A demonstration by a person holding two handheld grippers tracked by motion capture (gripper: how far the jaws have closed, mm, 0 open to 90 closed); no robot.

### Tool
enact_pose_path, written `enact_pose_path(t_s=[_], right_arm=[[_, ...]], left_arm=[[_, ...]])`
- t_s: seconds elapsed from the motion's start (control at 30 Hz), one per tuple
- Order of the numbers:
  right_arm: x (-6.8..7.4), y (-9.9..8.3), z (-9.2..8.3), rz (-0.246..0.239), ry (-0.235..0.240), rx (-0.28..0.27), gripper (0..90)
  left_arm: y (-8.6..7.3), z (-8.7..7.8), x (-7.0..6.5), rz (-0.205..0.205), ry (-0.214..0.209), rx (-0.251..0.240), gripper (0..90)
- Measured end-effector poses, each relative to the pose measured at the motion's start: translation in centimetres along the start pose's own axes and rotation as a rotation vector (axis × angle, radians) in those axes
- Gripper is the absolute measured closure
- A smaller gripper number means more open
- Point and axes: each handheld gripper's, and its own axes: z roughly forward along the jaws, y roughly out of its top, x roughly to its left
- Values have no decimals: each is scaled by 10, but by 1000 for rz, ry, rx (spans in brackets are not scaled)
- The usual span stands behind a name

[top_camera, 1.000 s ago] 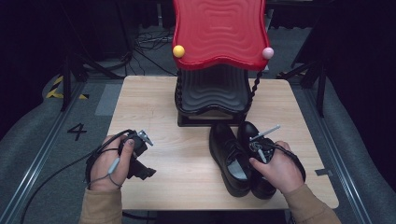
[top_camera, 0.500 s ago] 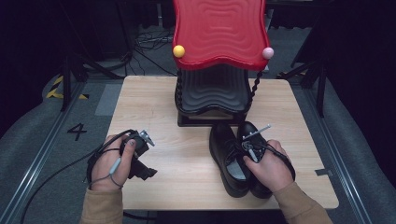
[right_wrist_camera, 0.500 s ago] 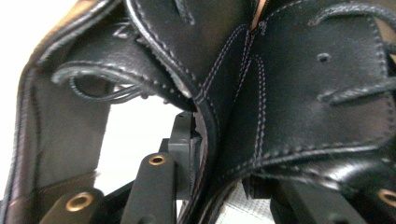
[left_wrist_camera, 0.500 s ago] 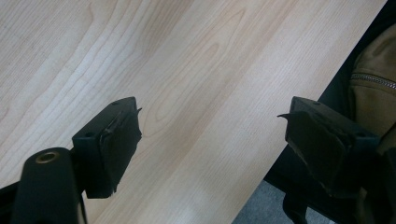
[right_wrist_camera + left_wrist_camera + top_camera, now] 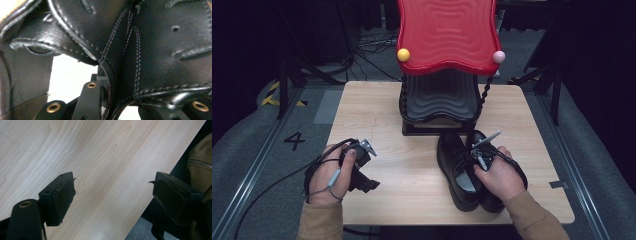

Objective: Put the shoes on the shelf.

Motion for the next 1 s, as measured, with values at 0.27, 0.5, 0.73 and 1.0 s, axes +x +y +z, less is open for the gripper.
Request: enact_pose_path(t_s=[0.27,0.5,0.73,1.0], right_arm=[[-9,-1,-2,36,5,42,821],[-13,-2,-10,31,21,63,827],[-8,-7,-29,20,55,79,827],[1,-6,-61,-8,35,59,826]], left_arm=[[0,0,1,0,1,-4,186],[-2,-2,2,-5,3,-10,186],[-7,-5,3,-14,12,-16,187],[-10,-7,3,-22,12,-28,187]])
